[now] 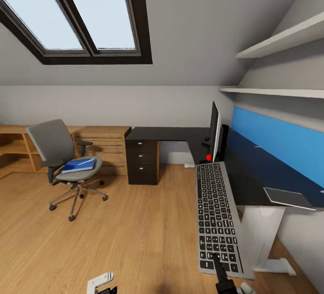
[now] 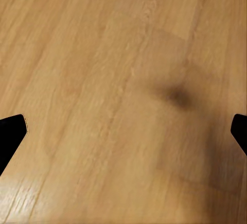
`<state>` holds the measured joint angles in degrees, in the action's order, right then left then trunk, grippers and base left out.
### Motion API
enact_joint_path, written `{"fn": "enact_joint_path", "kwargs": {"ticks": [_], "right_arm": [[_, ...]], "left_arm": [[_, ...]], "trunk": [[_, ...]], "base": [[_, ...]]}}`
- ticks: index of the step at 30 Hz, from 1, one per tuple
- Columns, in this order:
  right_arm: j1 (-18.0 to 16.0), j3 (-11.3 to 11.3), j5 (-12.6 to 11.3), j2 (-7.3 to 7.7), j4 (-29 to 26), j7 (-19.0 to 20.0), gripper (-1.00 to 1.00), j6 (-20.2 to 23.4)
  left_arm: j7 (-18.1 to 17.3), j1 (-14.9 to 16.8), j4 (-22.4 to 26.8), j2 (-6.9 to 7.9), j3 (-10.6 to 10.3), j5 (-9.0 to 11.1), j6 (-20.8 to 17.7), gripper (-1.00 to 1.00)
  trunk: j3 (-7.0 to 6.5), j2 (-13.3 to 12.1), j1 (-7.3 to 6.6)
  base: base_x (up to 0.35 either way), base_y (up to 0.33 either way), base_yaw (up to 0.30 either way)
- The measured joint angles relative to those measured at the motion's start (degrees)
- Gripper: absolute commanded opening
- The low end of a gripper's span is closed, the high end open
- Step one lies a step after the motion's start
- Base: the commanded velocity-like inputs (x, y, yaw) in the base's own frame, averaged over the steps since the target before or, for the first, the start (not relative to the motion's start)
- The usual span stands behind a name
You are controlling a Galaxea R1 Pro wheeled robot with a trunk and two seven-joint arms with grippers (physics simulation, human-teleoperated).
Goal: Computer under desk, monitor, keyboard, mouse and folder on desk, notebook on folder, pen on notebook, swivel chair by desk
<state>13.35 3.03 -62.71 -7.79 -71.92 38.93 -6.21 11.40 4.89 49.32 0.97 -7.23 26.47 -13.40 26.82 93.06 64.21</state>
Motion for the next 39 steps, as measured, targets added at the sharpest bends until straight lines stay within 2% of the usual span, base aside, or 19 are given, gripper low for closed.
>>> {"fn": "enact_joint_path", "kwargs": {"ticks": [9,16,24,30,39], "right_arm": [[0.01,-0.11,0.03,0.01,0.3,0.07,-1.0,0.02],[0.01,-0.29,0.1,0.09,1.16,0.27,-1.0,0.13],[0.01,-0.46,0.76,0.09,1.22,0.28,-1.0,-0.03],[0.01,-0.75,2.66,0.1,1.27,0.24,-1.0,-0.05],[0.01,-0.65,2.87,0.07,1.63,0.31,-1.0,0.14]], "left_arm": [[-0.16,0.0,0.07,-0.01,0.02,0.0,0.06,1.0],[-0.17,-0.02,0.06,-0.01,-0.06,0.0,0.06,1.0],[-0.18,0.0,0.03,0.0,-0.08,0.0,0.0,1.0],[-0.2,-0.01,0.02,-0.01,-0.1,0.0,0.0,1.0],[-0.16,-0.01,0.02,0.0,-0.18,0.0,0.01,1.0]], "trunk": [[-0.33,0.0,0.0],[-0.34,0.0,0.0],[-0.34,0.0,0.0],[-0.34,0.0,0.0],[-0.34,0.0,0.0]], "base": [[0.0,0.198,0.193],[0.0,0.281,0.013],[0.0,0.073,0.001],[0.0,0.209,0.0],[0.0,0.023,0.0]]}}
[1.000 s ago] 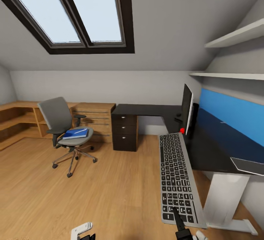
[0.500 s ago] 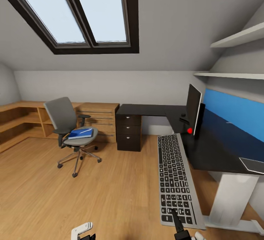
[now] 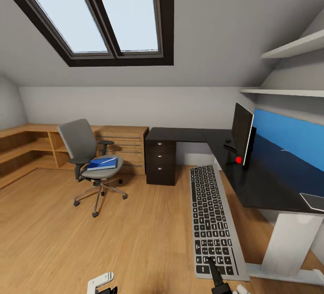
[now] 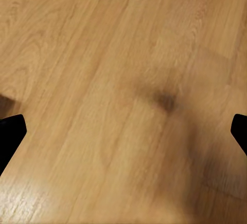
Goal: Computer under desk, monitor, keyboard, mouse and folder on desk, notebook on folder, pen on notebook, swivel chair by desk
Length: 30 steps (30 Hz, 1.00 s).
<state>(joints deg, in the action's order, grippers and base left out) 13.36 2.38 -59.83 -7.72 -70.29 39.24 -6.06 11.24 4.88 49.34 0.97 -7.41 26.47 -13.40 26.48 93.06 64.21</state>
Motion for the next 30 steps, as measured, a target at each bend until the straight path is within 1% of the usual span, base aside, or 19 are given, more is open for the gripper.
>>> {"fn": "enact_joint_path", "kwargs": {"ticks": [4,15,19,20,21,22,25,30], "right_arm": [[0.0,0.02,-0.1,-0.15,0.23,-0.02,-1.0,-0.17],[-0.01,0.07,-0.19,-0.2,0.25,-0.21,-1.0,-0.18],[0.0,0.11,-0.1,-0.09,0.37,-0.18,-1.0,-0.03],[0.0,0.11,-0.08,-0.08,0.75,-0.19,-1.0,0.0],[-0.03,0.16,-0.12,-0.06,2.68,-0.25,-1.0,0.06],[-0.03,0.09,0.18,-0.07,3.2,-0.27,-1.0,-0.08],[-0.04,0.36,-0.16,-0.06,4.01,-0.27,-1.0,-0.05],[-0.09,0.37,-0.15,-0.06,4.01,-0.22,-1.0,-0.2]], "left_arm": [[0.06,0.01,0.01,0.0,-0.06,0.0,0.0,1.0],[0.06,0.0,0.02,0.0,-0.08,0.0,-0.01,1.0],[0.1,0.01,0.01,0.0,-0.09,0.0,0.0,1.0],[0.12,0.01,0.02,0.0,-0.09,0.0,0.0,1.0],[0.14,0.01,0.03,0.0,-0.09,0.0,0.0,1.0],[0.15,0.02,0.0,0.0,-0.1,0.0,0.0,1.0],[-0.16,0.02,0.04,0.0,-0.16,-0.21,0.09,1.0],[-0.12,0.02,0.04,0.0,-0.11,-0.2,0.09,1.0]], "trunk": [[0.0,0.0,0.0],[-0.16,0.0,0.0],[-0.16,0.0,0.0],[-0.16,0.0,0.0],[-0.16,0.0,0.0],[-0.16,0.0,0.0],[-0.16,0.0,0.0],[-1.06,-1.99,-1.09]], "base": [[0.0,0.001,0.078],[0.0,0.0,0.248],[0.0,0.0,0.058],[0.0,0.0,0.008],[0.0,0.0,0.005],[0.0,0.0,0.003],[0.0,0.0,0.001],[0.0,0.0,0.0]]}}
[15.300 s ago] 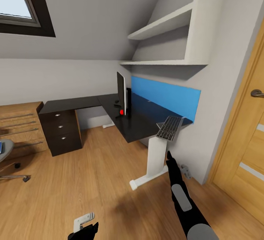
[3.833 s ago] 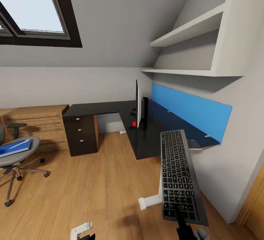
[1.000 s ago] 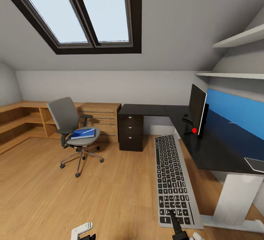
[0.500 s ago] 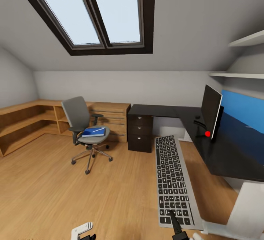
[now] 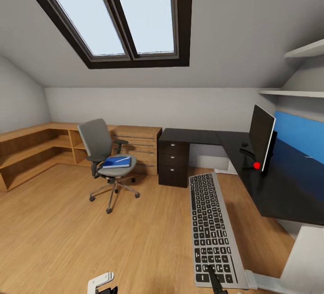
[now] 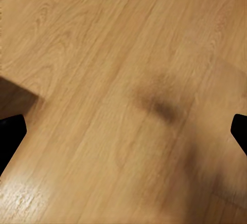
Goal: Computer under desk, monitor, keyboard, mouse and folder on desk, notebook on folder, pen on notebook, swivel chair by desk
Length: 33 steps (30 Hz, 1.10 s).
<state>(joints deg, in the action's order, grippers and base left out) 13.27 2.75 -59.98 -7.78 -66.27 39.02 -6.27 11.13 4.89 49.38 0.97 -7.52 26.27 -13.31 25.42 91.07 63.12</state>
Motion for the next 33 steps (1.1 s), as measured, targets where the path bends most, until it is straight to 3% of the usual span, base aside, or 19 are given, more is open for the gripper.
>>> {"fn": "enact_joint_path", "kwargs": {"ticks": [29,31,32,33], "right_arm": [[0.0,-0.6,0.35,-0.17,-0.05,-0.67,-1.0,0.02],[-0.02,-1.17,0.65,-0.31,-0.44,-2.45,-1.0,0.02],[-0.21,-3.16,1.3,-0.54,-2.25,-7.05,-1.0,0.29],[-0.78,-5.59,1.61,-0.63,-5.34,-14.19,-1.0,0.29]], "left_arm": [[0.05,0.0,0.0,-0.04,-0.1,0.09,-0.03,1.0],[0.15,-0.01,-0.02,-0.11,-0.16,0.11,-0.06,1.0],[0.17,-0.01,-0.05,-0.12,-0.19,0.16,-0.07,1.0],[0.17,0.0,-0.07,-0.1,-0.13,0.19,-0.08,1.0]], "trunk": [[-5.21,-11.64,-6.38],[-5.57,-12.44,-6.82],[-5.75,-12.84,-7.04],[-5.93,-13.24,-7.26]], "base": [[0.018,0.0,0.0],[0.08,0.0,0.0],[0.082,0.0,0.0],[0.082,0.0,0.0]]}}
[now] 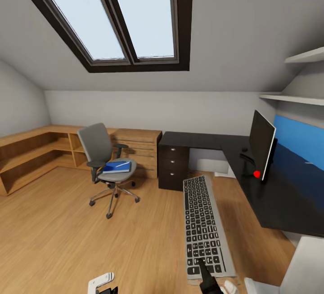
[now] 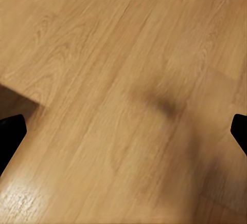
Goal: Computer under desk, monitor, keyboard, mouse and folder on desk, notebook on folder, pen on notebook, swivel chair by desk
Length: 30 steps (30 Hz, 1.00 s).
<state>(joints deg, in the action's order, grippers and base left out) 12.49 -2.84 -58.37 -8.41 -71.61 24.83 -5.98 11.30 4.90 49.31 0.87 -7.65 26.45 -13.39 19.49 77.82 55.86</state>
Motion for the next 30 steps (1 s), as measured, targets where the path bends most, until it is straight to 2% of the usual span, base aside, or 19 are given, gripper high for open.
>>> {"fn": "enact_joint_path", "kwargs": {"ticks": [3,4,5,7,8,10,11,13,14,18,23,27,30], "right_arm": [[-3.35,-1.07,0.16,0.08,-4.08,-8.45,-1.0,0.21],[-6.94,-1.26,1.26,0.12,-4.73,-13.68,-1.0,0.39],[-8.67,-1.4,2.02,0.13,-5.54,-14.67,-1.0,0.36],[-13.72,-1.36,3.04,0.15,-3.73,-19.95,-1.0,0.62],[-15.14,-1.4,3.27,0.14,-3.01,-21.35,-1.0,0.67],[-20.94,-1.3,3.65,0.2,0.95,-25.91,-1.0,0.83],[-22.6,-1.29,3.73,0.23,2.21,-26.88,-1.0,0.87],[-28.2,-1.15,3.83,0.4,7.31,-29.18,-1.0,0.9],[-31.94,-0.88,3.67,0.53,12.5,-30.26,-1.0,0.52],[-33.66,-0.71,3.9,0.7,16.35,-30.65,-1.0,0.27],[-33.99,-0.76,3.8,0.9,16.8,-30.54,-1.0,0.25],[-34.02,-0.71,3.81,1.03,16.85,-28.99,-1.0,0.23],[-34.0,-0.59,3.74,2.53,16.85,-27.14,-1.0,0.34]], "left_arm": [[0.07,-0.01,-0.01,0.01,0.04,0.01,0.0,1.0],[0.08,0.0,-0.03,0.01,0.04,0.01,-0.01,1.0],[0.08,0.0,-0.05,0.01,0.06,0.01,0.0,1.0],[0.09,-0.01,-0.46,0.01,0.11,0.02,0.04,1.0],[0.09,-0.01,-0.64,0.01,0.1,0.02,0.05,1.0],[0.09,0.0,-1.31,0.01,0.08,0.02,0.09,1.0],[0.09,0.0,-1.42,0.01,0.08,0.02,0.09,1.0],[0.09,-0.01,-1.7,0.01,0.07,0.02,0.14,1.0],[0.09,0.0,-1.82,-0.04,0.06,0.01,0.16,1.0],[0.05,-0.01,-1.93,-0.12,0.02,-0.04,0.19,1.0],[0.02,0.0,-1.96,-0.09,0.01,-0.11,0.24,1.0],[0.01,0.0,-1.97,-0.08,0.05,-0.14,0.26,1.0],[0.01,-0.01,-1.96,-0.11,0.0,-0.15,0.24,1.0]], "trunk": [[-0.54,-1.2,-0.66],[-0.72,-1.62,-0.87],[-0.9,-2.0,-1.1],[-1.27,-2.82,-1.53],[-1.45,-3.21,-1.75],[-1.81,-4.03,-2.19],[-1.99,-4.42,-2.41],[-2.35,-5.23,-2.85],[-2.53,-5.64,-3.07],[-3.24,-7.23,-3.95],[-4.14,-9.23,-5.05],[-4.86,-10.84,-5.93],[-5.4,-12.04,-6.59]], "base": [[0.083,0.0,0.0],[0.083,0.0,0.0],[0.083,0.0,0.0],[0.083,0.0,0.0],[0.083,0.0,0.0],[0.083,0.0,0.0],[0.083,0.0,0.0],[0.083,0.0,0.0],[0.081,0.0,0.0],[0.079,0.0,0.0],[0.078,0.0,0.0],[0.078,0.0,0.0],[0.078,0.0,0.0]]}}
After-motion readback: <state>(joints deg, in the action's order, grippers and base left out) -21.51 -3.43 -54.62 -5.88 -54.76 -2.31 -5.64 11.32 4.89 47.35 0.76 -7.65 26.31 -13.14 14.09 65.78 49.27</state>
